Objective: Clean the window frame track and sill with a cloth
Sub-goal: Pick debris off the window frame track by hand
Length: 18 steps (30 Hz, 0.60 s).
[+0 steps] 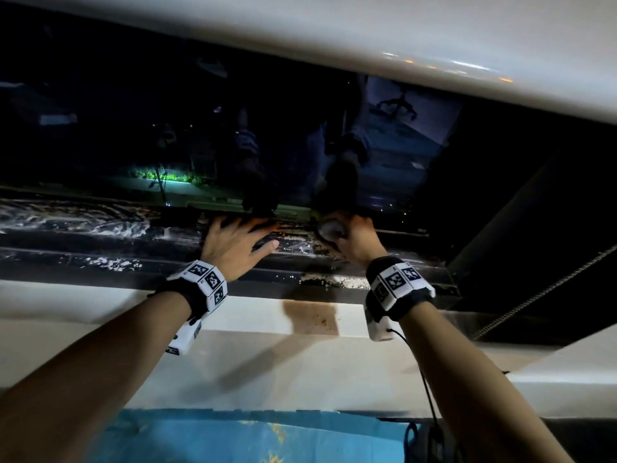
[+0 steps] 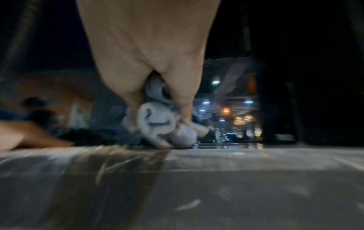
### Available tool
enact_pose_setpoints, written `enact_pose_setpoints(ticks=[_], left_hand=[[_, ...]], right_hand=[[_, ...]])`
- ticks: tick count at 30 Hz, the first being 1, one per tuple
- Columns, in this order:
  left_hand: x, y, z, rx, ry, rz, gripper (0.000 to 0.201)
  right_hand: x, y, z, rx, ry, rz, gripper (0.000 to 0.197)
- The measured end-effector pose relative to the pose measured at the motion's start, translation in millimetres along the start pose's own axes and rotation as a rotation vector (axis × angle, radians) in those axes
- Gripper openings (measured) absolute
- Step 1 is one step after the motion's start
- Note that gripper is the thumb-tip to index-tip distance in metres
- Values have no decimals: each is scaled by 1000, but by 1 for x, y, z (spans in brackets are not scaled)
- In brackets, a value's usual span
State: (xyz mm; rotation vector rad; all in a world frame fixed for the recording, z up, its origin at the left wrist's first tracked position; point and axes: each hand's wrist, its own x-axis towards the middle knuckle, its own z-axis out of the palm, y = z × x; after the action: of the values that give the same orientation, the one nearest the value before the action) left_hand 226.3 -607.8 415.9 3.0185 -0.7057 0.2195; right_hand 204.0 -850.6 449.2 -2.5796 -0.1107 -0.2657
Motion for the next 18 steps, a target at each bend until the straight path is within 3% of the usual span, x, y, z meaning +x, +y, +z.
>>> enact_pose_setpoints(ticks=[4,6,9,12,15,18], left_hand=[[0,-1,2,-4,20,11,60],[-1,-1,2,-18,34,19,58],[-2,-1,0,-21,71,26,56],[-3,0,1,-25,80,27,55],[-3,1,0,-39,70,20,57],[-3,1,-3,-39,23,5,65]], right_hand=[[0,26,-8,-169,208,109,24],[0,29,-1,-225,205,207,25],[5,17,14,-250,218,239,30],[12,4,25,-263,214,194,33],[14,-3,36,-289,111,146,33],[11,-11,28,-92,21,19,29]])
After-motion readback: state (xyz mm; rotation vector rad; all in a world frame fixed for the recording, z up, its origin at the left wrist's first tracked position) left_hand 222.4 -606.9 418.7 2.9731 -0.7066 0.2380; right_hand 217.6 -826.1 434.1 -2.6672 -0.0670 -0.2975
